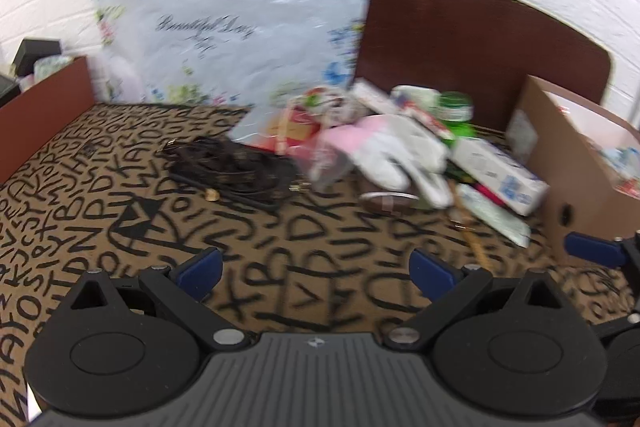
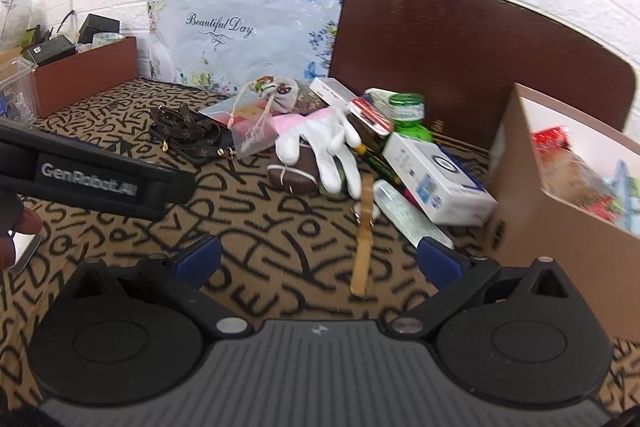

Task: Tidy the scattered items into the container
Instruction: 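Grasp the brown monogram bag with both tools together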

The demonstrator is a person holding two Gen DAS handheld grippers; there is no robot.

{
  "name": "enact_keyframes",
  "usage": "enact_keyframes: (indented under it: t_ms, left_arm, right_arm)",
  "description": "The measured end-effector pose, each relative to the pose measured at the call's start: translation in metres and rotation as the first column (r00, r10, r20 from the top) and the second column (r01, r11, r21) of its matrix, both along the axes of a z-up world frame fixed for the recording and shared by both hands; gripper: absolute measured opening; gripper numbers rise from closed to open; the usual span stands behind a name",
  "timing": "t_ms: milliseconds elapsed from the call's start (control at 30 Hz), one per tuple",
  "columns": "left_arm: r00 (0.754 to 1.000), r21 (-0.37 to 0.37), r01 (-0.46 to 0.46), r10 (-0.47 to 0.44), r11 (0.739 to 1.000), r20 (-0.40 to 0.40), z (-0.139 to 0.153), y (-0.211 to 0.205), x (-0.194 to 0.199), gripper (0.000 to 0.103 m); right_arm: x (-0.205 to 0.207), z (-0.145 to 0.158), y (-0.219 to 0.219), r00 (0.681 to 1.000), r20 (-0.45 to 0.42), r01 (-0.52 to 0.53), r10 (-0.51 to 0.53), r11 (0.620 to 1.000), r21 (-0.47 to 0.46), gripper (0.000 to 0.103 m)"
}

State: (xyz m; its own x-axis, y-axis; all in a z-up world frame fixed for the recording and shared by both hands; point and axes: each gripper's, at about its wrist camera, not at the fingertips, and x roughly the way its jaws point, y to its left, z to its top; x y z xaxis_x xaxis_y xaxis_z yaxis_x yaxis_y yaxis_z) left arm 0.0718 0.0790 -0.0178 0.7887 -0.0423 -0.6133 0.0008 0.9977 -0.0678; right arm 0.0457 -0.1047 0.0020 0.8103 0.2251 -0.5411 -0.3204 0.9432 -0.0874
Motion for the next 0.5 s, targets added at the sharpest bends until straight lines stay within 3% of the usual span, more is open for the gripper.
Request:
enact_keyframes:
  t_ms: [333,500]
  left_arm:
    - [0.981,-0.065,-0.190,0.187,0.980,-0.047,-0.007,0.070,0.065,0.097]
    - [0.978,-0.027,-0.207,0.207,0.978,-0.014,-0.008,0.101,0.094,0.097]
  right_arm:
    - [0.054,-0.012,0.048,0.980,-0.020,-0.195,0.196,0.980,0.045,0.101]
    - [0.082,-0.019,0.087,0.947,-0.033,-0.317,0.320,0.945,0.075,0.100]
